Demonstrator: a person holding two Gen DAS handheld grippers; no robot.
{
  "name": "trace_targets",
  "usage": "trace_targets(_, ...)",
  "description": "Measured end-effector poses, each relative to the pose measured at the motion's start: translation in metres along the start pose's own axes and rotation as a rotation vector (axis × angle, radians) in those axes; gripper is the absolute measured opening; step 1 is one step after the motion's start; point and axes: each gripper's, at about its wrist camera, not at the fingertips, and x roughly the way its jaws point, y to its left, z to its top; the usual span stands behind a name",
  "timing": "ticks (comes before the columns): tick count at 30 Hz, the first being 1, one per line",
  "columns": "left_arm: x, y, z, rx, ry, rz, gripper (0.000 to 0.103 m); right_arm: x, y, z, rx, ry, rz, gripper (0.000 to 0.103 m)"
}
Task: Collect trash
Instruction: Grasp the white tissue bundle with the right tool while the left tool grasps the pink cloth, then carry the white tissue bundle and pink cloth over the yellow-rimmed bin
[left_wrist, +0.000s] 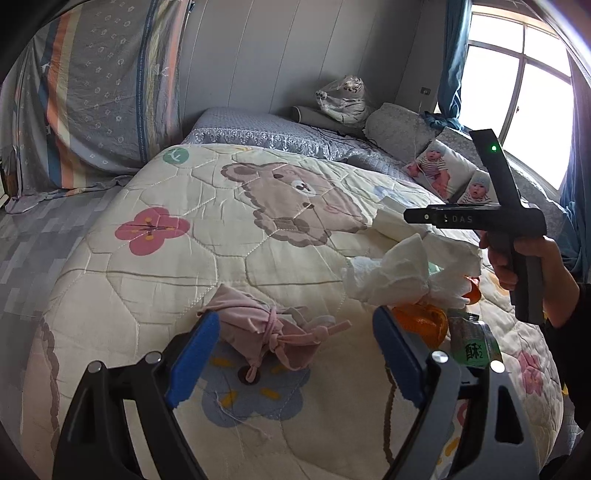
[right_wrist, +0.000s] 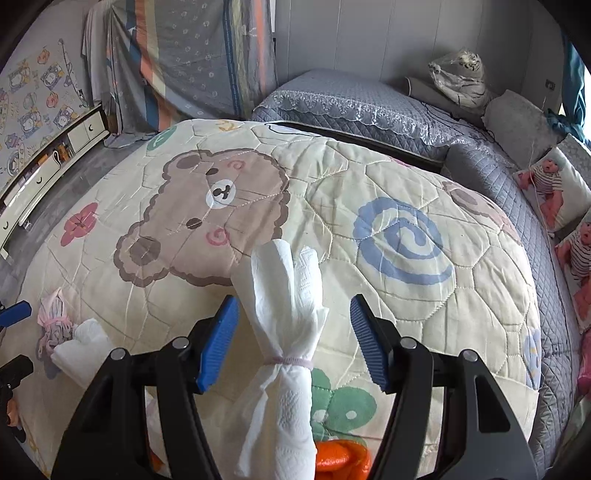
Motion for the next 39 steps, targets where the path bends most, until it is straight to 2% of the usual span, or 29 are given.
trace_targets(3, 0.005, 0.005, 0.003, -0.016, 0.006, 0.01, 0.081, 0.008, 0.002, 0.003, -0.007, 0.002, -0.022, 0.059)
trace_targets(5, 0.011, 0.006, 0.004, -0.013, 0.02, 0.016, 0.074, 0.014, 0.002, 0.005, -0.005, 0.013, -0.022, 0.059)
trace_targets(7, 0.016, 0.006, 0.004, -0.011, 0.035, 0.02, 0.071, 0.019, 0.0, 0.006, 0.004, 0.029, -0.023, 0.056)
trace_targets(9, 0.02, 0.004, 0.004, 0.003, 0.037, 0.039, 0.065, 0.022, 0.001, 0.004, -0.005, 0.032, -0.029, 0.047)
trace_targets(12, 0.022, 0.004, 0.006, 0.007, 0.036, 0.057, 0.05, 0.024, 0.002, 0.003, -0.011, 0.035, -0.032, 0.035)
trace_targets(15, 0.023, 0.005, 0.009, 0.003, 0.032, 0.065, 0.036, 0.025, 0.003, 0.002, -0.011, 0.036, -0.035, 0.028)
trace_targets(16, 0.024, 0.004, 0.009, 0.006, 0.036, 0.063, 0.027, 0.026, 0.004, 0.002, -0.01, 0.036, -0.035, 0.027)
trace_targets(17, 0.026, 0.003, 0.008, 0.01, 0.048, 0.058, 0.023, 0.026, 0.004, 0.001, -0.009, 0.037, -0.038, 0.024)
trace_targets(21, 0.028, 0.001, 0.003, 0.029, 0.051, 0.099, 0.02, 0.025, 0.005, -0.001, -0.013, 0.029, -0.045, 0.018)
trace_targets(25, 0.025, 0.002, 0.004, 0.021, 0.034, 0.114, 0.005, 0.019, 0.002, -0.002, 0.003, 0.014, -0.057, 0.013)
trace_targets(28, 0.023, 0.002, 0.004, 0.018, 0.024, 0.124, 0.001, 0.012, -0.001, -0.003, 0.012, -0.006, -0.064, 0.01)
trace_targets(39, 0.004, 0.009, 0.007, -0.056, -0.016, 0.086, 0.001, -0.037, -0.018, -0.004, 0.069, -0.101, -0.074, 0.01)
